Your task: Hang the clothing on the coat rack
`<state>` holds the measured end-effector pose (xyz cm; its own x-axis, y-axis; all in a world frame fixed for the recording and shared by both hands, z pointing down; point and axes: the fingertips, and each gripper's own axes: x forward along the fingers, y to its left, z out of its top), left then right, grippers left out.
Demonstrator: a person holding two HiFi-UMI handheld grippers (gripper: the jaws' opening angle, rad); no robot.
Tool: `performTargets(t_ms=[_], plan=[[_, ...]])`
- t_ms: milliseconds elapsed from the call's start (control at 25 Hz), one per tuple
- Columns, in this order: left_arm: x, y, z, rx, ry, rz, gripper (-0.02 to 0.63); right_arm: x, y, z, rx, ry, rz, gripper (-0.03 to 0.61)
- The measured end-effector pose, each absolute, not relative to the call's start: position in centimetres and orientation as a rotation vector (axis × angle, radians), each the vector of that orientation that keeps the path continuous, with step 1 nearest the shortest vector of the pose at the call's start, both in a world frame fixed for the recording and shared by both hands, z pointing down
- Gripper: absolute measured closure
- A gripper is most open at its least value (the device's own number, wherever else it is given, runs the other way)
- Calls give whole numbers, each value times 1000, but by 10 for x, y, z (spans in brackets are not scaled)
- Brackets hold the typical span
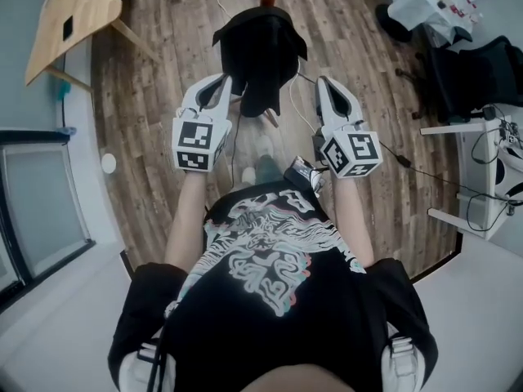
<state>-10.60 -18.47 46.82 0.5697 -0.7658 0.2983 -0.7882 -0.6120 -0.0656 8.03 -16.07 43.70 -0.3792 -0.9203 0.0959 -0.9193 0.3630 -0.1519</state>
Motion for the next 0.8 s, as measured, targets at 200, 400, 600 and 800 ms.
performTargets(t_ms=[200,400,600,800], plan=[[-111,-162,464,2676,-1325,355,624,82,-130,436,-1795,2549,-321,578],[-111,-141,436,2740,-1355,244,624,74,-108,435,-1819,2592,-288,578],[-107,-125,424,2768,-1400,238,624,65,-97,428,-1803,2645,-221,578],[-88,-109,428,2770,-1409,326,624,64,-86,416,-1753,2710,-114,578]])
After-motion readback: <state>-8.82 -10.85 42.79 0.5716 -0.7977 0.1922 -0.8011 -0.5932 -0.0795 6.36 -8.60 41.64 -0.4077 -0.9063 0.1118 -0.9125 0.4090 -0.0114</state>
